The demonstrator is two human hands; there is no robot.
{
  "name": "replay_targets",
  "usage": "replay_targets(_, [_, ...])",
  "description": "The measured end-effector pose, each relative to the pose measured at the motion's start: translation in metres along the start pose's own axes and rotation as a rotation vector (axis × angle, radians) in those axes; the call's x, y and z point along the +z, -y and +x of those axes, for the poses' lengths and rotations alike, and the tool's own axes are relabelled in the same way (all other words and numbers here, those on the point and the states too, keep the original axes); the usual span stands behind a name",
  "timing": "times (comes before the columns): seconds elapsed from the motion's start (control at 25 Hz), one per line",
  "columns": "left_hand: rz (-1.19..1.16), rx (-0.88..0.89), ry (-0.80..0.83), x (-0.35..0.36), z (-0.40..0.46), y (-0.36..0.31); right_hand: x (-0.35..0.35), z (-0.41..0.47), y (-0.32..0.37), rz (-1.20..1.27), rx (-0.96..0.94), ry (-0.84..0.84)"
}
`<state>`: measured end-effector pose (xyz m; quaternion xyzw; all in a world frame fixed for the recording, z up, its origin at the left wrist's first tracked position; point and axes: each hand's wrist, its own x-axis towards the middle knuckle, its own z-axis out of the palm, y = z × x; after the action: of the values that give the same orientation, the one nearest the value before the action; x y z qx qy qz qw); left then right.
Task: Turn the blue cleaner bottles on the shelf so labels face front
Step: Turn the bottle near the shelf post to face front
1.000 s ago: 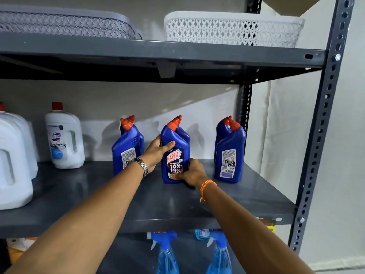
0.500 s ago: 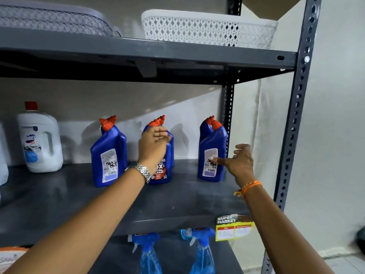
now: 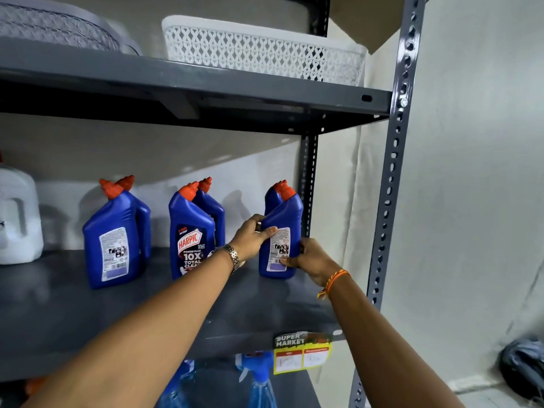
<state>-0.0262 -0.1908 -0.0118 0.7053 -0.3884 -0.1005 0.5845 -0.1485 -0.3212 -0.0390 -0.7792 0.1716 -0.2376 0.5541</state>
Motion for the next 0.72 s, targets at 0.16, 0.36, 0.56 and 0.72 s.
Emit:
replay_targets(0.16, [0.028,0.096,-0.056,-0.009,-0.004,-0.047,-0.012,-0.006,0.028,0.236,-0.101,0.050])
replay_targets(0.36, [0.432,0.139,-0.332,-0.006,-0.025,-0.093,0.004,-0.026,0.052,0.210,-0.180,-0.197])
replay_targets(0.56, [0.129,0.080,-0.421,0.018,-0.026,-0.102,0.018,-0.045,0.054,-0.025,-0.241,-0.318])
replay_targets(0.72, [-0.206,0.142,-0.273,0.005,-0.010,-0.085,0.002,-0.036,0.058,0.084,-0.182,-0.201])
